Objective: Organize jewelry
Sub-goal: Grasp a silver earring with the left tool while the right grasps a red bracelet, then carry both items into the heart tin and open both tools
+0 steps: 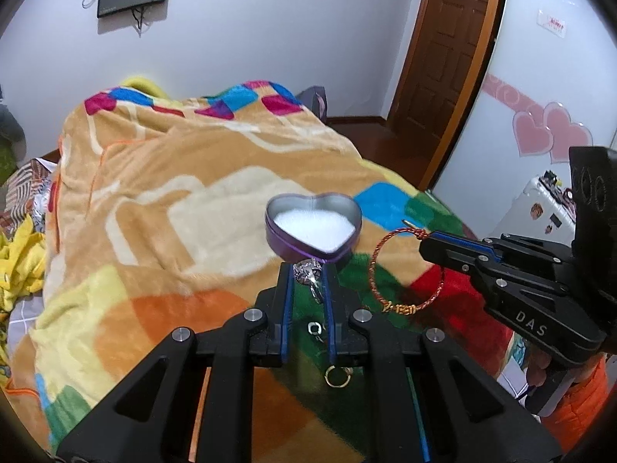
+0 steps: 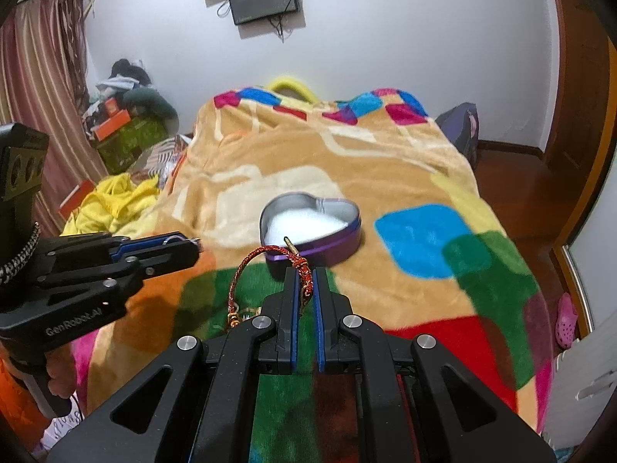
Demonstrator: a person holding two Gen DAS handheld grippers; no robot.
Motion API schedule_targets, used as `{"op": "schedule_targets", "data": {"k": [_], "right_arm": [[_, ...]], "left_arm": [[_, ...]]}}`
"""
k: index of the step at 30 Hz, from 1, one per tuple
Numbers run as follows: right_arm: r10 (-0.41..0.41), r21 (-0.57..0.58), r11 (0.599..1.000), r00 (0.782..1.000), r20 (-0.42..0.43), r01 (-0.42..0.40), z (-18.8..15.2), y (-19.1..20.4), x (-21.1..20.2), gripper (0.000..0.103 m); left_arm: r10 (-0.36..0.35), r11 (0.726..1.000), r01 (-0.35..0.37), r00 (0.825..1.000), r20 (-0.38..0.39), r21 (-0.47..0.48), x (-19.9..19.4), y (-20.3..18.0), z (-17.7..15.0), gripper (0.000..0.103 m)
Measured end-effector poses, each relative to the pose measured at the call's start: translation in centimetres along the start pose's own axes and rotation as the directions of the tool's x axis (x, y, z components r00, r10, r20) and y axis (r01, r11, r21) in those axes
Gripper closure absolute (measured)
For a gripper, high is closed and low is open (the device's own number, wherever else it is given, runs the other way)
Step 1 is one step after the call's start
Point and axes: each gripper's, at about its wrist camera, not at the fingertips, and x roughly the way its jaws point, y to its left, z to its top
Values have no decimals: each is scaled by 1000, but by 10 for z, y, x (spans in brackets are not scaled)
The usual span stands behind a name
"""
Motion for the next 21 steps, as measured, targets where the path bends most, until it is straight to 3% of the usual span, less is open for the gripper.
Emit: {"op": "schedule_targets", "data": {"k": [8, 21], "right_arm": [[-12, 16, 1000, 999, 44, 11, 15, -6, 3, 97], [-16, 43, 999, 998, 59, 13, 37, -14, 30, 97]], "left_arm": [[7, 1000, -6, 999, 34, -18, -7, 10, 15, 90], [1, 1000, -1, 1000, 28, -17, 25, 11, 37, 90]]}}
